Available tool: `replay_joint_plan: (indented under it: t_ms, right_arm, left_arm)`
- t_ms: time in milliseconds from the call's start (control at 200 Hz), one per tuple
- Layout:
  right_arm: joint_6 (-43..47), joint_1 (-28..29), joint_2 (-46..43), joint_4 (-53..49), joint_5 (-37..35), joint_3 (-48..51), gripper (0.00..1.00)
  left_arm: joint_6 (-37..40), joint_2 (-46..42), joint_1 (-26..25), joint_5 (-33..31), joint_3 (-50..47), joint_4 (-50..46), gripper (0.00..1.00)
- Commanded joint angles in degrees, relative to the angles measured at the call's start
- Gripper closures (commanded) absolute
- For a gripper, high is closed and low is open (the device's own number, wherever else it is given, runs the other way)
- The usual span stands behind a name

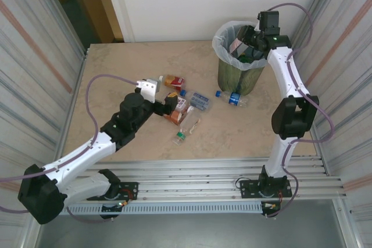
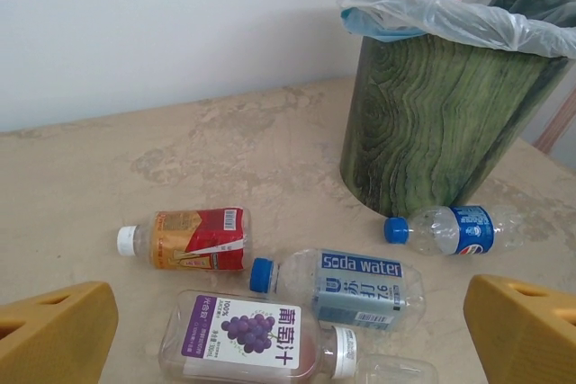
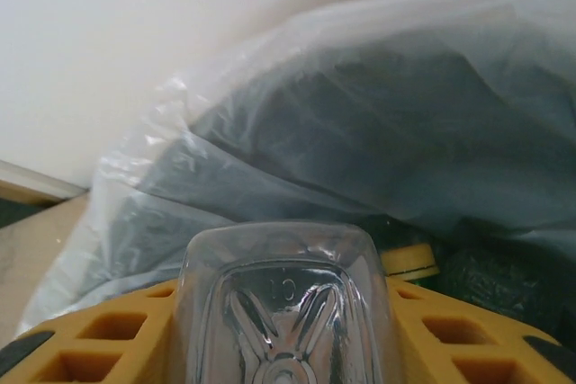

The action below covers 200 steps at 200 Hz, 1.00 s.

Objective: Put the plastic bottles in the bin

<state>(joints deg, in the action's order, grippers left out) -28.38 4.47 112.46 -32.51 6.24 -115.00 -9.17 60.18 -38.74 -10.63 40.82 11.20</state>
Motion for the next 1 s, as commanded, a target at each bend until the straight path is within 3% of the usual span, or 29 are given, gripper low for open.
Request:
replay_joint_plan:
  t_ms: [0,120,326,421,571,721,997]
  right_arm:
    - [0.32,-0.06,0.98,-2.71,0.09,-4.16,0.33]
    - [2.02,0.01,1.16,-5.28,-1.52,-6.77,0.24]
    - [4.65,0.00,-2.14,-7.00,-4.40,-7.70,0.17]
    - [5.67,-0.02,-4.03,-7.35,-5.74,-7.29,0.17]
    - [6.24,-0.05,-6.44,-6.87,-5.10,-5.32,0.26]
    - [5.99,0.02,-9.16,-5.34,-4.92,-1.68,0.27]
    - [6.30,0.67,-15.83,-3.87,-4.75,5.01,0.13]
  left_arm:
    - [-1.85,0.50,0.49,-1.36,1.79,-0.86,0.01]
    - [-2.30,1.19,0.73,-1.47,2.51,-1.90,0.01]
    - [-4.59,2.23,1.56,-1.79,3.19,-2.95,0.01]
    - [-5.97,2.94,2.33,-1.52,3.66,-3.84,0.01]
    - [-6.82,3.72,2.86,-1.13,4.07,-4.34,0.01]
    - [-8.08,4.92,3.71,-1.37,5.40,-5.70,0.01]
    - [-17.65,13.96,8.05,-4.12,14.54,-15.97,0.01]
